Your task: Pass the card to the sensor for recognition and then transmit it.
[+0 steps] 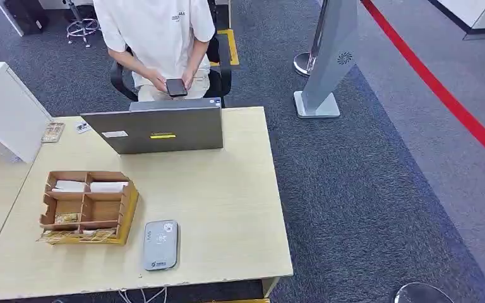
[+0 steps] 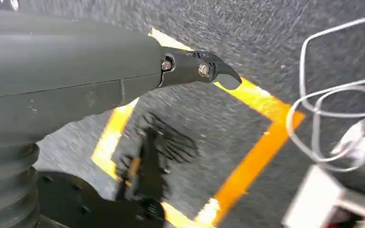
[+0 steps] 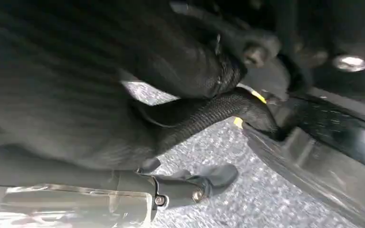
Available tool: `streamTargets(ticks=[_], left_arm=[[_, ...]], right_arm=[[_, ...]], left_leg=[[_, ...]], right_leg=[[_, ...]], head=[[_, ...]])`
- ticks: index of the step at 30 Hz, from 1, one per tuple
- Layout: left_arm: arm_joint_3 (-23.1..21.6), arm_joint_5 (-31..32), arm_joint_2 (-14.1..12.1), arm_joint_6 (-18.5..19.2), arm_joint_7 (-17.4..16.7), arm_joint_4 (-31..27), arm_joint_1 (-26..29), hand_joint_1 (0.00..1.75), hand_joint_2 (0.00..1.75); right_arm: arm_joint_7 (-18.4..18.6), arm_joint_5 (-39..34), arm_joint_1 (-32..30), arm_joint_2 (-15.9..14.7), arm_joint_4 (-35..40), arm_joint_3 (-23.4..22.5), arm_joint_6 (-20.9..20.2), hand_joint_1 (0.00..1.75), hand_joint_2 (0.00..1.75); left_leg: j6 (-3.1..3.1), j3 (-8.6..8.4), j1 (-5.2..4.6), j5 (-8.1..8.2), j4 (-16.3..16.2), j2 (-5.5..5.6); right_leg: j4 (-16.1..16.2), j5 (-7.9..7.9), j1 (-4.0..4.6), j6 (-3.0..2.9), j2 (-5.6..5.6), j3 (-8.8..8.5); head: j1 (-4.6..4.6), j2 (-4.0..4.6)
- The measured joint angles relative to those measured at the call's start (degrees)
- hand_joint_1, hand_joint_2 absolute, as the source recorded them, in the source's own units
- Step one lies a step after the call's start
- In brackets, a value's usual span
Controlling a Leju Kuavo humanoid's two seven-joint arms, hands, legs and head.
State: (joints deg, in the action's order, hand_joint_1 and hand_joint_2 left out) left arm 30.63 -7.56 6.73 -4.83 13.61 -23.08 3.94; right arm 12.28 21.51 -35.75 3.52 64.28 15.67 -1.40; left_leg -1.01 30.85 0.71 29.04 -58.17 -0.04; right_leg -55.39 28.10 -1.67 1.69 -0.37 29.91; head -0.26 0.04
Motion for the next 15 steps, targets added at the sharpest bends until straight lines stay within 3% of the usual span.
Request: streamTargets(ticks=[7, 15], left_arm=[[9.73, -1.44, 1.99, -2.93, 4.71, -0.33, -1.73, 0.00, 1.75], [17.27, -2.16, 3.87, -3.63, 8.05, -3.19, -2.74, 0.00, 1.75]], right_arm=[[-2.54, -1.99, 0.55, 1.27, 0.22, -3.50, 0.40, 0.00, 1.75], [-7.69, -5.53, 5.44, 1.60, -6.37, -9.22, 0.92, 0.00, 1.75]], left_leg=[[0.00, -0.03, 0.01, 0.00, 0.00, 0.02], [0.00, -0.06, 0.03, 0.00, 0.00, 0.02]], right_leg=[[-0.01, 0.01, 0.02, -0.01, 0.00, -0.16], [-0.03, 0.01, 0.01, 0.00, 0.00, -0.26]], head=[[0.06, 0.00], [0.13, 0.00]])
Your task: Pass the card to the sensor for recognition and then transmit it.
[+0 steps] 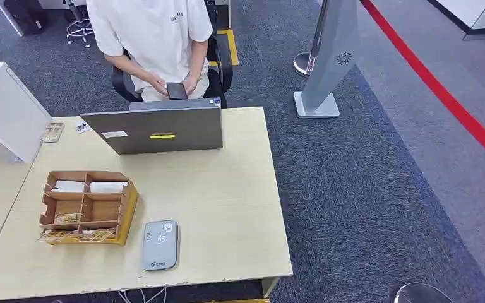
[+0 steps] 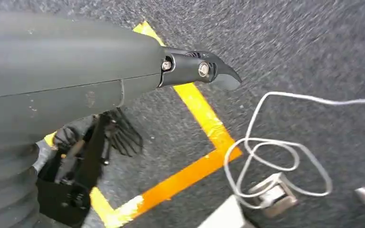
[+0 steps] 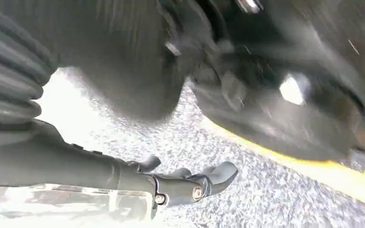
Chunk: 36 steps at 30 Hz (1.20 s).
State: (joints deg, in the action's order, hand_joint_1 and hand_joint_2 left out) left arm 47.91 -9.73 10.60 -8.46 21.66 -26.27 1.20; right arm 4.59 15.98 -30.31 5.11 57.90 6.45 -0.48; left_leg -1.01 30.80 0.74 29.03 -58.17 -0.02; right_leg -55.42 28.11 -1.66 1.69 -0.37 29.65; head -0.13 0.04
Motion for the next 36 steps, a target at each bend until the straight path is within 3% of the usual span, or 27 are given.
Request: streamTargets(ticks=[6, 14, 23, 36], left_arm=[[4.66, -0.18, 1.20, -0.37, 0.61, -5.94, -0.18, 0.00, 1.75], [5.07, -2.91, 2.01, -2.36, 2.25, -13.17, 1.59, 0.00, 1.75], [5.84, -5.97, 3.35, -4.13, 5.99, -29.48, 4.41, 0.00, 1.75], [5.80, -5.20, 5.20, -7.41, 10.01, -56.14, 6.09, 0.00, 1.75]], right_arm=[[-2.93, -2.80, 6.20, 0.00, -6.09, -6.06, 0.57, 0.00, 1.75], [-5.03, -4.70, 10.03, -0.26, -11.13, -11.31, 0.90, 0.00, 1.75], [-7.22, -6.98, 15.53, -1.27, -18.89, -18.91, 1.53, 0.00, 1.75], [-9.03, -7.94, 21.76, -2.62, -27.06, -25.55, 2.56, 0.00, 1.75]], left_leg=[[0.00, -0.08, -0.02, 0.00, -0.01, 0.01], [0.01, -0.05, 0.00, 0.00, 0.00, 0.12], [0.01, -0.09, 0.01, 0.00, 0.00, 0.10], [0.04, -0.12, 0.01, -0.03, -0.01, 0.10]], right_leg=[[0.00, -0.01, 0.00, 0.01, 0.01, -0.06], [-0.03, 0.02, 0.04, -0.01, 0.09, -0.07], [-0.03, 0.02, 0.01, -0.01, 0.07, -0.07], [-0.05, 0.01, 0.01, -0.02, 0.06, -0.07]], head=[[0.00, 0.00], [0.04, 0.00], [0.07, 0.00], [0.07, 0.00]])
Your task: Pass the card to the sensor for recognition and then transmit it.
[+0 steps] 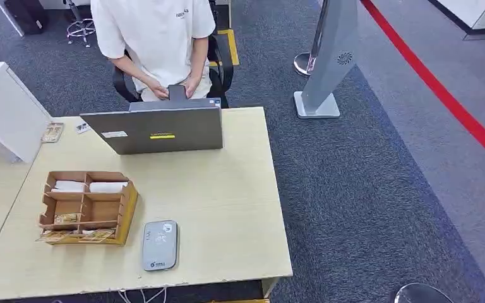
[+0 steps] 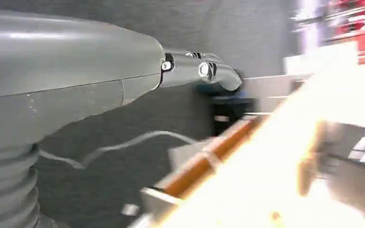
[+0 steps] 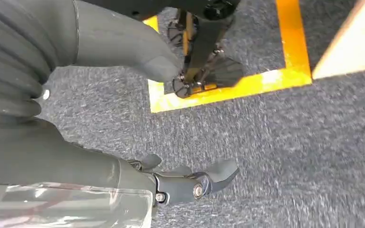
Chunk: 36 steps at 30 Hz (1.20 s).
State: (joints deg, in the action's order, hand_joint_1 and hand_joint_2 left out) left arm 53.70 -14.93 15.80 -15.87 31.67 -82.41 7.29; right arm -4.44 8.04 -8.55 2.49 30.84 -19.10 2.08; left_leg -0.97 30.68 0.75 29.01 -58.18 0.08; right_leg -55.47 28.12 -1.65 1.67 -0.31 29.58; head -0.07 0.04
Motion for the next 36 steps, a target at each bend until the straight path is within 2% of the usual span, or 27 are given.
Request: streamTargets(ticks=[7, 12, 15, 17, 18, 19, 22, 26, 30, 33, 36], left_arm=[[0.00, 1.46, 0.15, -0.70, 2.18, -14.32, -0.15, 0.00, 1.75], [-0.50, 2.12, -0.79, -1.20, 3.59, -24.30, -0.23, 0.00, 1.75], [-0.98, 1.80, -2.05, -1.68, 2.80, -26.63, -0.50, 0.00, 1.75], [-1.84, 1.18, -2.89, -1.73, 1.88, -28.67, -0.78, 0.00, 1.75], [-2.60, 0.31, -3.81, -1.73, 0.98, -29.56, -1.17, 0.00, 0.00], [-3.23, -0.47, -4.58, -1.62, 0.03, -30.17, -1.54, 0.00, 1.75], [-5.15, -2.97, -7.12, 0.06, -2.60, -30.72, -3.17, 0.00, 1.75], [-6.36, -2.25, -9.93, 1.73, -4.19, -30.70, -4.93, 0.00, 1.75], [-7.80, 2.57, -13.35, 1.40, -4.56, -29.30, -7.55, 0.00, 1.75], [-8.22, 5.84, -14.65, 0.81, -4.92, -28.75, -8.61, 0.00, 1.75], [-9.09, 10.46, -17.05, -0.29, -5.42, -26.96, -10.50, 0.00, 1.75]], right_arm=[[-1.01, 0.39, 3.48, -0.28, -4.24, -2.56, 0.26, 0.00, 1.75], [-2.01, 1.27, 6.80, -0.42, -7.96, -4.59, 0.63, 0.00, 1.75], [-2.43, 1.79, 7.81, -0.42, -9.05, -5.12, 0.89, 0.00, 1.75], [-2.84, 2.16, 8.74, -0.42, -10.50, -5.91, 1.03, 0.00, 1.75], [-3.15, 2.27, 9.29, -0.42, -11.04, -6.32, 1.03, 0.00, 1.75], [-3.48, 2.64, 9.87, -0.42, -11.82, -6.73, 1.05, 0.00, 1.75], [-4.13, 3.45, 11.19, -0.42, -13.62, -7.72, 1.09, 0.00, 1.75], [-4.59, 4.33, 11.99, -0.42, -14.82, -8.22, 1.11, 0.00, 1.75], [-4.66, 5.18, 12.41, -0.42, -15.74, -8.70, 1.03, 0.00, 1.75], [-4.61, 5.33, 12.45, -0.42, -15.83, -8.72, 1.00, 0.00, 1.75], [-4.61, 5.84, 12.59, -0.42, -15.96, -8.77, 0.92, 0.00, 1.75]], left_leg=[[0.00, 0.00, 0.00, 0.00, 0.00, 0.00], [0.00, -0.02, 0.00, 0.00, -0.01, -0.01], [0.00, -0.03, -0.03, -0.01, -0.01, 0.01], [0.01, -0.01, 0.00, -0.01, -0.02, 0.00], [0.02, -0.04, 0.00, -0.02, -0.01, 0.00], [0.02, -0.04, -0.01, -0.02, -0.01, -0.01], [0.08, -0.05, -0.01, -0.06, -0.01, 0.00], [0.10, -0.11, 0.00, -0.07, -0.01, -0.06], [0.10, 0.00, 0.00, -0.08, -0.02, -0.06], [0.11, 0.00, -0.03, -0.07, -0.02, -0.13], [0.11, 0.02, -0.03, -0.08, -0.02, -0.11]], right_leg=[[0.00, 0.00, 0.00, 0.00, -0.01, 0.00], [-0.01, -0.01, 0.01, -0.01, -0.02, 0.01], [-0.07, 0.00, -0.05, -0.01, 0.00, 0.03], [-0.07, -0.02, 0.04, -0.04, -0.02, 0.04], [-0.07, -0.02, -0.01, -0.04, -0.01, 0.04], [-0.08, -0.03, -0.01, -0.05, -0.03, 0.05], [-0.09, -0.04, 0.02, -0.07, -0.01, 0.04], [-0.15, -0.05, -0.03, -0.08, -0.10, 0.08], [-0.21, -0.05, -0.02, -0.09, -0.09, 0.12], [-0.22, -0.05, 0.00, -0.09, -0.19, 0.20], [-0.22, -0.06, -0.01, -0.09, -0.17, 0.22]], head=[[-0.04, 0.00], [-0.02, 0.00], [0.11, 0.00], [-0.20, 0.00], [-0.24, 0.00], [-0.11, 0.00], [-0.09, 0.00], [-0.07, 0.00], [-0.15, 0.00], [-0.04, 0.00], [0.00, 0.00]])
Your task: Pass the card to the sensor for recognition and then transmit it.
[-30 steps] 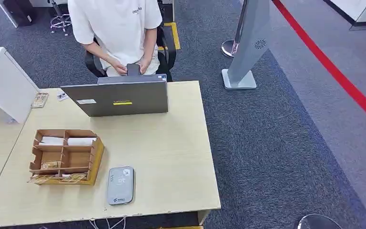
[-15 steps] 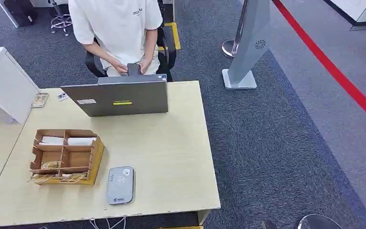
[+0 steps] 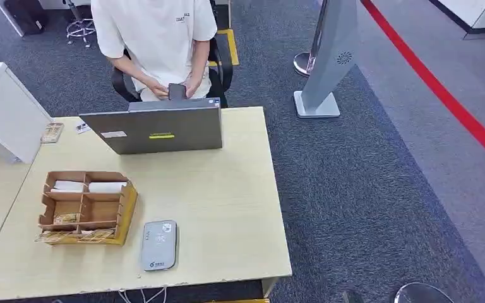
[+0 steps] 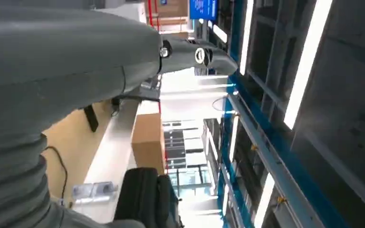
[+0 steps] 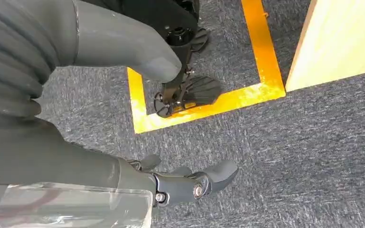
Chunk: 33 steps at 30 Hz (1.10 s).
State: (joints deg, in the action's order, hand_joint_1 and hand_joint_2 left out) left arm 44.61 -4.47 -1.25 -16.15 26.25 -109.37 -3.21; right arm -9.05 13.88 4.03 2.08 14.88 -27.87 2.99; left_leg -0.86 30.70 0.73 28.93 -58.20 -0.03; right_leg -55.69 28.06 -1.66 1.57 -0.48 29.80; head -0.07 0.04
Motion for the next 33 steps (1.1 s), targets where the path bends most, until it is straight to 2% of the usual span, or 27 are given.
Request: streamTargets(ticks=[10, 12, 16, 23, 27, 33], left_arm=[[-4.15, 18.10, -6.72, -3.52, -3.67, 6.59, -5.60, 0.00, 1.75], [-4.68, 19.76, -7.34, -3.71, -4.18, 7.32, -6.16, 0.00, 1.75], [-7.05, 27.17, -9.72, -4.17, -6.36, 10.35, -8.39, 0.00, 1.75], [-12.28, 39.24, -13.52, -4.13, -10.64, 16.06, -12.36, 0.00, 1.75], [-13.73, 42.38, -14.77, -3.69, -11.87, 17.38, -13.44, 0.00, 1.75], [-18.47, 51.41, -17.81, -2.21, -15.26, 22.16, -17.23, 0.00, 1.75]], right_arm=[[0.11, 1.20, 0.55, 0.00, -0.46, -0.17, -0.63, 0.00, 1.75], [0.13, 1.25, 0.61, 0.00, -0.50, -0.17, -0.72, 0.00, 1.75], [0.20, 1.53, 0.68, 0.00, -0.68, -0.22, -0.85, 0.00, 1.75], [0.33, 1.86, 0.75, 0.00, -0.87, -0.68, -0.96, 0.00, 1.75], [0.39, 2.01, 0.63, 0.00, -0.98, -0.70, -1.01, 0.00, 1.75], [0.59, 2.32, 0.70, 0.00, -1.14, -0.98, -1.05, 0.00, 1.75]], left_leg=[[0.10, 0.02, 0.01, -0.06, 0.00, 0.00], [0.10, 0.02, 0.00, -0.06, 0.00, -0.01], [0.10, 0.01, 0.01, -0.07, 0.00, -0.02], [0.11, 0.08, 0.01, -0.07, 0.00, 0.02], [0.12, 0.14, 0.00, -0.08, -0.04, -0.12], [0.13, 0.13, 0.00, -0.09, -0.04, -0.14]], right_leg=[[-0.02, -0.03, 0.02, -0.04, -0.02, 0.04], [-0.02, -0.03, 0.02, -0.04, -0.02, 0.04], [-0.03, -0.04, 0.03, -0.06, -0.04, 0.06], [-0.09, -0.04, 0.02, -0.06, -0.02, -0.11], [-0.11, -0.06, 0.03, -0.08, -0.17, 0.12], [-0.14, -0.09, 0.02, -0.13, -0.19, 0.17]], head=[[0.04, 0.00], [0.02, 0.00], [0.02, 0.00], [0.04, 0.02], [0.07, 0.00], [0.04, 0.00]])
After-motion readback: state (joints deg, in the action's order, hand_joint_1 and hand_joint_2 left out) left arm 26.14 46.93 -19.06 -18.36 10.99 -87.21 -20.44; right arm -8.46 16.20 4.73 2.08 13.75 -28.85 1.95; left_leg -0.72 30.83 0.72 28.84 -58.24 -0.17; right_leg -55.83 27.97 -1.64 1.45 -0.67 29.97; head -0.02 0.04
